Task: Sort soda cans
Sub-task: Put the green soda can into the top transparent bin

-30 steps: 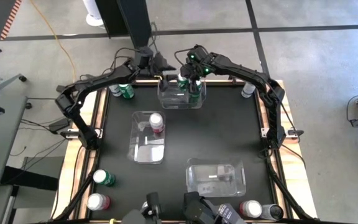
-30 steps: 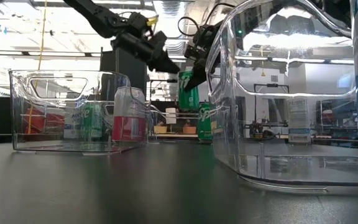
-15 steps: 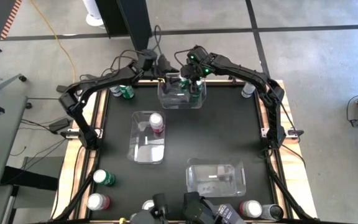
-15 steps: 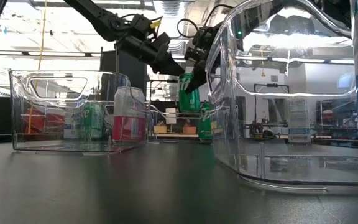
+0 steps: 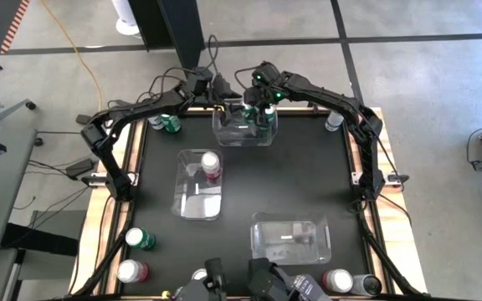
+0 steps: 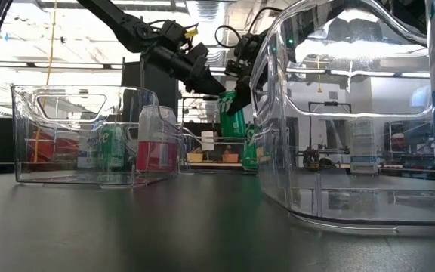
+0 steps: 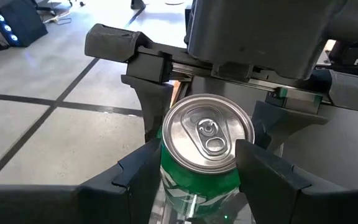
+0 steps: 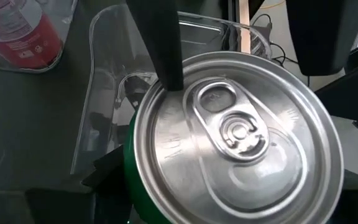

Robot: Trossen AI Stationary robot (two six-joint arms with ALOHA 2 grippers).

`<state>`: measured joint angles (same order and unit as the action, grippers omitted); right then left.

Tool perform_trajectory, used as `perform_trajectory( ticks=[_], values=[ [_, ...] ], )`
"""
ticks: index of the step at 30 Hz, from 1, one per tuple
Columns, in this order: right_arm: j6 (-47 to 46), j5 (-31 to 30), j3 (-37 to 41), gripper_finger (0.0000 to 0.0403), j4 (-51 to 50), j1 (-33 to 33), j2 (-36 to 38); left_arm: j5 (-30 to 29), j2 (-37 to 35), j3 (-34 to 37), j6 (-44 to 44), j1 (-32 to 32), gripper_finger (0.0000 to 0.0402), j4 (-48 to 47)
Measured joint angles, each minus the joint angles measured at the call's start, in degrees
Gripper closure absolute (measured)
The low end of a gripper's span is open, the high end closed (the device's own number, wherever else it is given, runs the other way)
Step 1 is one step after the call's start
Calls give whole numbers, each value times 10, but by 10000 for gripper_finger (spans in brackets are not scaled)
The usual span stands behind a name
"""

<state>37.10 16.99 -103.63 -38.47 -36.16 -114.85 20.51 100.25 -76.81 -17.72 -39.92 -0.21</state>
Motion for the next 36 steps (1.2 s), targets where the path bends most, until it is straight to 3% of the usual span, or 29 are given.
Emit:
perform_trajectory(
  ticks=[13, 24, 36],
  values=[
    [-2, -9, 0, 87, -2, 0, 0, -2, -6, 2, -1, -4, 198, -12],
    [-3, -5, -3, 87, 6, 1, 4, -7, -48, 4, -15, -15, 130, -93],
    [-2, -6, -3, 87, 6, 1, 4, 2, -8, 3, -39, -14, 125, -93]
  ],
)
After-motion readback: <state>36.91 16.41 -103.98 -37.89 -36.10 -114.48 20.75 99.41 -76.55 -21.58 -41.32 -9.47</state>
